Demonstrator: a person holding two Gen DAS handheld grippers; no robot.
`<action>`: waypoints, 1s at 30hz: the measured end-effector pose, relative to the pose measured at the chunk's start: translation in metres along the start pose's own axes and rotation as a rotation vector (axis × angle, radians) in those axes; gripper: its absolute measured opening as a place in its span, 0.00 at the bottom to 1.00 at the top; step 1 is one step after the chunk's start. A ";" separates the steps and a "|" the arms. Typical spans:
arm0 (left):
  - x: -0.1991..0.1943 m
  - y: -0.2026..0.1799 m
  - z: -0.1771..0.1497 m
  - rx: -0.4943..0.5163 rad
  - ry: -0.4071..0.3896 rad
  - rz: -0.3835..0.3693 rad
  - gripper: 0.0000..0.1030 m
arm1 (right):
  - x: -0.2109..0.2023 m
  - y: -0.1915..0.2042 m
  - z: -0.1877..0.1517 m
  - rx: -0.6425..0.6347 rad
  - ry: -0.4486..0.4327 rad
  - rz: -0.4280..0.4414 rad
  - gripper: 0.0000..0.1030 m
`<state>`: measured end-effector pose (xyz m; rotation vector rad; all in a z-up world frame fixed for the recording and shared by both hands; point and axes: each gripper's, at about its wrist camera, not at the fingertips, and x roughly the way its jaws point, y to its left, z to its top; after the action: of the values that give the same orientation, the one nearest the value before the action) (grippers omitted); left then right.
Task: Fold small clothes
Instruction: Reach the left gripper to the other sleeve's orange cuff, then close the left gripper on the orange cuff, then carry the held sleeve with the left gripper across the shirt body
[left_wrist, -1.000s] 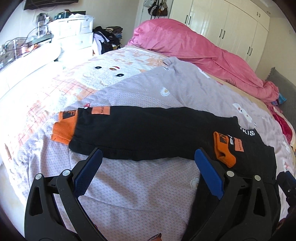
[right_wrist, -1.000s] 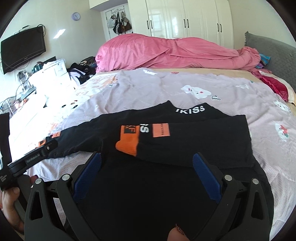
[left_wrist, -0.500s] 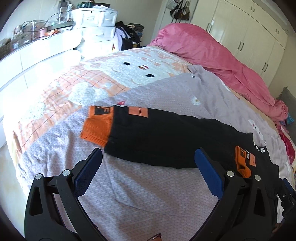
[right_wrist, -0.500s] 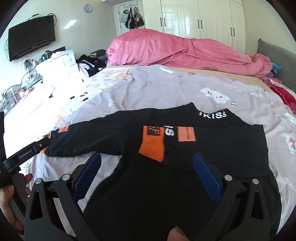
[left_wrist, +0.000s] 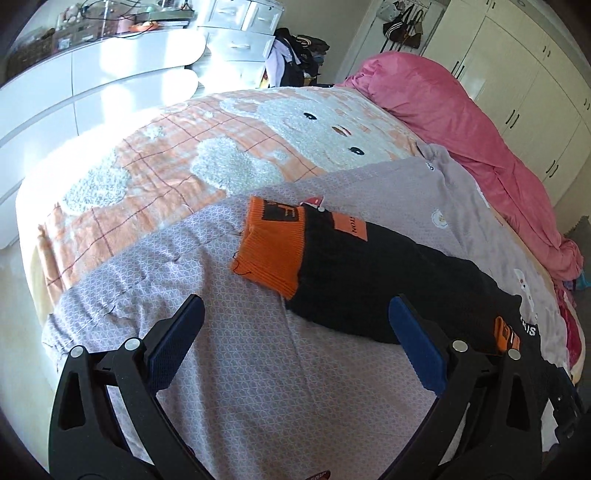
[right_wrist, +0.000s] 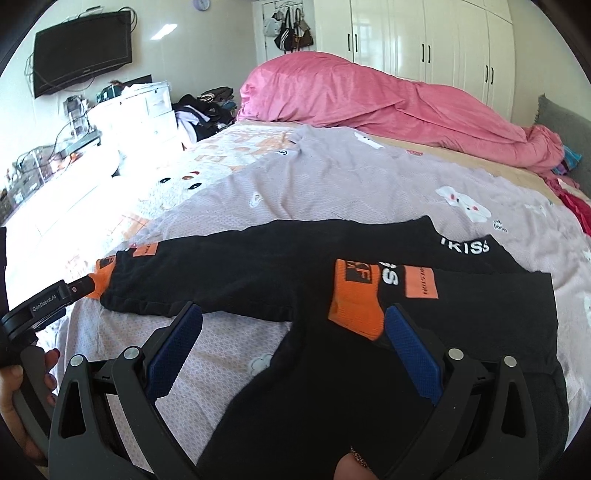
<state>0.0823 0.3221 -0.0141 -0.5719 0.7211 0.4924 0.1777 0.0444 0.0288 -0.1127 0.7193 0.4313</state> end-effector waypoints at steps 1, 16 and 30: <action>0.002 0.003 0.000 -0.009 0.005 -0.004 0.91 | 0.002 0.003 0.001 -0.002 -0.001 0.000 0.96; 0.044 0.014 0.012 -0.159 0.015 -0.026 0.63 | 0.024 0.017 0.010 0.029 0.018 0.007 0.96; 0.051 0.006 0.031 -0.163 -0.054 -0.031 0.06 | 0.032 -0.041 -0.010 0.161 0.079 -0.047 0.96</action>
<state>0.1267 0.3576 -0.0342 -0.7183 0.6234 0.5388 0.2100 0.0162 -0.0019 0.0050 0.8244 0.3245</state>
